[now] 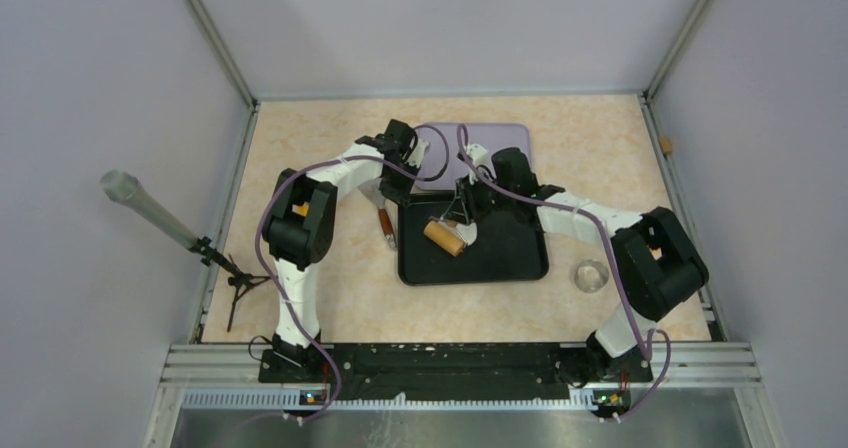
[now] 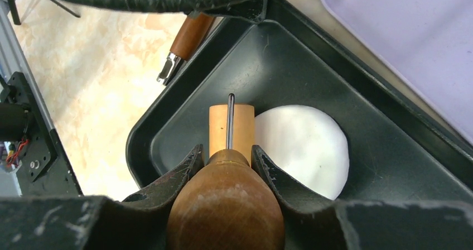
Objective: Roll out the dumpling wrappers from the dough
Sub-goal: Flatten out the dough on the work surface.
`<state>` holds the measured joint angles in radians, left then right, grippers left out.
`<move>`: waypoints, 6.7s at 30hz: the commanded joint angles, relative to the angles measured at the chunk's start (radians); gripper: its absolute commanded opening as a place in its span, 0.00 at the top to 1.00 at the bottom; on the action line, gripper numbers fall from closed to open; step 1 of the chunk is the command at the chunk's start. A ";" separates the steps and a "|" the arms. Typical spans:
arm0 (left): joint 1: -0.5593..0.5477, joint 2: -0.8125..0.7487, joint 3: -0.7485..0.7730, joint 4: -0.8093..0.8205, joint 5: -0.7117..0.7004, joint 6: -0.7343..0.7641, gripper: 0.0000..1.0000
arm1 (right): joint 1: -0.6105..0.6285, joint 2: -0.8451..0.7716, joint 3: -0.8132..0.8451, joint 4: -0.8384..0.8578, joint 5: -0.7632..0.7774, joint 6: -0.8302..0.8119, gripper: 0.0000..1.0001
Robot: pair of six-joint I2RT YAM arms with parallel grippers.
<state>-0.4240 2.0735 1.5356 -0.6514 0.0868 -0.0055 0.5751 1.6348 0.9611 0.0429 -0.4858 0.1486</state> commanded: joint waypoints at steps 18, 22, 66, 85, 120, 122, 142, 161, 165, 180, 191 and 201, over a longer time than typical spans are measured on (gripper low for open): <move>-0.005 0.038 0.001 0.047 -0.062 -0.013 1.00 | -0.027 -0.158 0.189 -0.371 -0.231 -0.280 1.00; -0.006 0.040 0.001 0.048 -0.065 -0.012 1.00 | -0.065 -0.153 0.258 -0.371 -0.236 -0.352 1.00; -0.010 0.038 0.001 0.047 -0.067 -0.008 1.00 | -0.104 0.118 0.105 -0.624 -0.316 -0.875 1.00; -0.010 0.042 0.006 0.045 -0.065 -0.007 1.00 | -0.094 -0.049 0.296 -0.363 -0.211 -0.552 1.00; -0.012 0.041 0.004 0.046 -0.061 -0.005 1.00 | 0.075 0.210 0.141 -0.428 -0.097 -0.613 1.00; -0.010 0.039 0.003 0.045 -0.059 -0.005 1.00 | 0.080 0.203 0.131 -0.435 -0.107 -0.618 1.00; -0.013 0.040 0.005 0.044 -0.060 -0.004 1.00 | 0.097 0.091 0.085 -0.523 -0.201 -0.692 1.00; -0.126 0.012 0.020 -0.036 0.139 0.246 1.00 | -0.163 -0.103 0.227 -0.579 -0.471 -1.244 1.00; -0.128 0.025 0.033 -0.046 0.135 0.241 1.00 | -0.181 -0.007 0.250 -0.657 -0.503 -1.373 1.00; -0.127 0.096 0.099 -0.070 -0.011 0.142 1.00 | -0.218 -0.020 0.207 -0.803 -0.530 -1.546 1.00; -0.115 0.094 0.092 -0.056 -0.039 0.102 1.00 | -0.223 -0.012 0.095 -0.967 -0.494 -1.699 1.00; -0.102 0.092 0.087 -0.054 -0.050 0.079 1.00 | -0.222 -0.028 0.027 -1.004 -0.444 -1.739 1.00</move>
<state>-0.5652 2.1277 1.6215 -0.7433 0.1745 0.0967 0.3546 1.5959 1.0599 -0.7300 -0.9901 -1.6066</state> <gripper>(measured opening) 0.138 0.311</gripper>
